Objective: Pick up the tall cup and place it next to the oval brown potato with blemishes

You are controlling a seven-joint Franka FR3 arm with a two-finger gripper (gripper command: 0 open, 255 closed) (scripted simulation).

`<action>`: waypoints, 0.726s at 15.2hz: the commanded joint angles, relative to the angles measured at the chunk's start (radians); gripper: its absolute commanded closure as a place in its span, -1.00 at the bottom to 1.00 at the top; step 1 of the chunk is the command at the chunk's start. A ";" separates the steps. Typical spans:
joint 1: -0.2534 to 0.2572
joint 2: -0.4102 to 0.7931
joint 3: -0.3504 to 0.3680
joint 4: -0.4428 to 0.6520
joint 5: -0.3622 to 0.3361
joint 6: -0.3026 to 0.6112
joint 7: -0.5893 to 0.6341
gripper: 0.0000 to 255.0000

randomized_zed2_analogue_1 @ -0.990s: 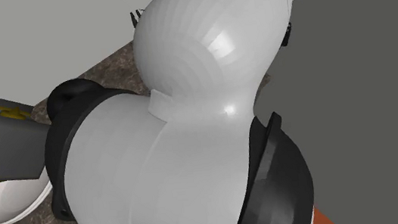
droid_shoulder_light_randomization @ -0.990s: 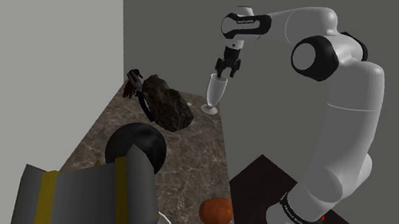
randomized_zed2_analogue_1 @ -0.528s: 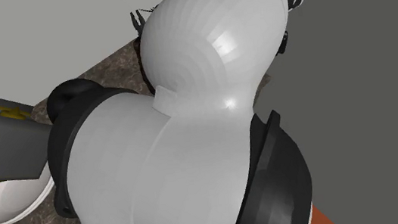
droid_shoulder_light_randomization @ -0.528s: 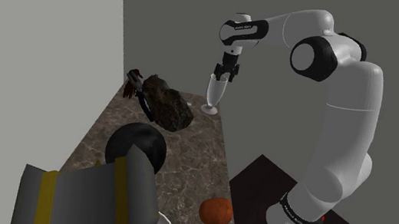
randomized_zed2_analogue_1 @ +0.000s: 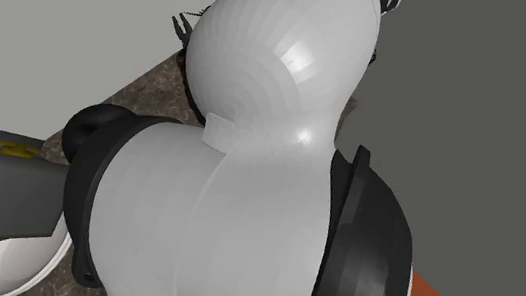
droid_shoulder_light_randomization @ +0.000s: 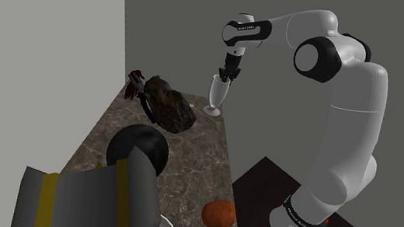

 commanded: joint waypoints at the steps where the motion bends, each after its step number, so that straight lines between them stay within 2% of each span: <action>1: 0.000 0.000 0.000 0.000 0.000 0.000 0.000 1.00; 8: 0.000 0.000 0.000 0.000 0.000 0.000 0.000 1.00; 11: 0.000 -0.008 -0.001 0.028 -0.002 -0.036 0.001 1.00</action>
